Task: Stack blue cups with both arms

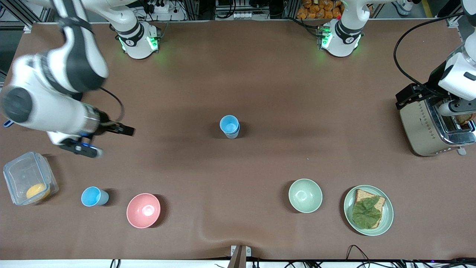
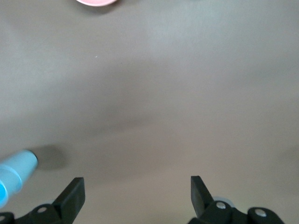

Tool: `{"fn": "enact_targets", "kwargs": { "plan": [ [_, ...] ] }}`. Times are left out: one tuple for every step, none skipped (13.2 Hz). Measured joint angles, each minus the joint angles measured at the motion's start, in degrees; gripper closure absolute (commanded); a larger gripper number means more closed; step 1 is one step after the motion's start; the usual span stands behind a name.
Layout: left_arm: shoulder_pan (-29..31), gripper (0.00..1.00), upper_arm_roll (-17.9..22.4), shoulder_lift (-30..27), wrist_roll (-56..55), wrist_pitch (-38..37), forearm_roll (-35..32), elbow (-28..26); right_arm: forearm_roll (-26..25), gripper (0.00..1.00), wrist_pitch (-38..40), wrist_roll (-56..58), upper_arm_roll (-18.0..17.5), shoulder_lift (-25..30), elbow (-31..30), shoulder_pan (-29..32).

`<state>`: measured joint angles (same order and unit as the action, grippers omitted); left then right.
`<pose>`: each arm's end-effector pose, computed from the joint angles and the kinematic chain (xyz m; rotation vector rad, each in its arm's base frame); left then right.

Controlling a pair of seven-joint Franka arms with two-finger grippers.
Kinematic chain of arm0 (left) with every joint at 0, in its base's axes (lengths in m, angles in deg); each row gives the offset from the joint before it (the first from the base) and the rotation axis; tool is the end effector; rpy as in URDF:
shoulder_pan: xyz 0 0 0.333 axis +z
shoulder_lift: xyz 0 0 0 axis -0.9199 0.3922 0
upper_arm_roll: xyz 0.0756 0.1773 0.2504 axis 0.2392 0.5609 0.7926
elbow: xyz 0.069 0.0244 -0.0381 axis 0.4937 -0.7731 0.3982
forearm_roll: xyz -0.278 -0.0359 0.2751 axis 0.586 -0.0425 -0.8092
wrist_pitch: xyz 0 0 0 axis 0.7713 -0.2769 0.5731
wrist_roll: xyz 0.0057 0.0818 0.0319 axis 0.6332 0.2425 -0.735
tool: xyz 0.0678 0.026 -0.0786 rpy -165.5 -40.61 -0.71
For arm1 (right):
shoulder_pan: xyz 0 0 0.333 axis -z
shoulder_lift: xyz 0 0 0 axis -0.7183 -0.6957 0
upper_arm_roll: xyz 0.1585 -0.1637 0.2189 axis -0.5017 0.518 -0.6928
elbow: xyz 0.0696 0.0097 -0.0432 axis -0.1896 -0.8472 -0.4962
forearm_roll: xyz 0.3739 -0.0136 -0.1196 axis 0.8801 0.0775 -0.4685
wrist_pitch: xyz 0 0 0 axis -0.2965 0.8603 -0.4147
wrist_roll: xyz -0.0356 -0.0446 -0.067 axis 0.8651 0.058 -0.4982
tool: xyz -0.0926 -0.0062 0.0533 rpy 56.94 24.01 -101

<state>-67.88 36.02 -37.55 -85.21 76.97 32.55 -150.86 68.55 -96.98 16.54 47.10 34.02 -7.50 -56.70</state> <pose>0.5585 -0.0524 0.6098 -3.1063 -0.1464 -0.0504 0.6000 0.0894 0.4828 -3.0564 0.2897 0.3049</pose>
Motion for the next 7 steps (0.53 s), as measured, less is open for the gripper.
{"fn": "enact_targets", "kwargs": {
  "plan": [
    [0.0, 0.00, 0.0, 0.0, 0.0, -0.1, 0.0, 0.1, -1.3, 0.00, 0.3, 3.9, 0.0, 2.7, -1.3, 0.9],
    [0.0, 0.00, 0.0, 0.0, 0.0, -0.3, 0.0, 0.1, -3.6, 0.00, 0.4, 7.6, 0.0, 5.6, -2.7, 1.5],
    [0.0, 0.00, 0.0, 0.0, 0.0, -0.6, 0.0, 0.2, -5.8, 0.00, 0.7, 11.0, -0.1, 8.2, -3.7, 2.0],
    [0.0, 0.00, 0.0, 0.0, 0.0, -0.8, 0.0, 0.2, -7.2, 0.00, 1.2, 14.0, -0.1, 10.5, -4.3, 2.8],
    [0.0, 0.00, 0.0, 0.0, 0.0, -0.8, 0.0, 0.3, -7.9, 0.00, 1.3, 17.0, -0.1, 12.2, -4.4, 4.2],
    [0.0, 0.00, 0.0, -0.1, 0.0, -0.8, 0.0, 0.4, -8.0, 0.00, 1.4, 19.4, -0.1, 13.6, -4.2, 6.0],
    [0.0, 0.00, 0.0, -0.1, 0.0, -1.0, 0.0, 0.5, -8.0, 0.00, 1.9, 20.8, -0.1, 14.4, -3.3, 7.7]
  ]
}}
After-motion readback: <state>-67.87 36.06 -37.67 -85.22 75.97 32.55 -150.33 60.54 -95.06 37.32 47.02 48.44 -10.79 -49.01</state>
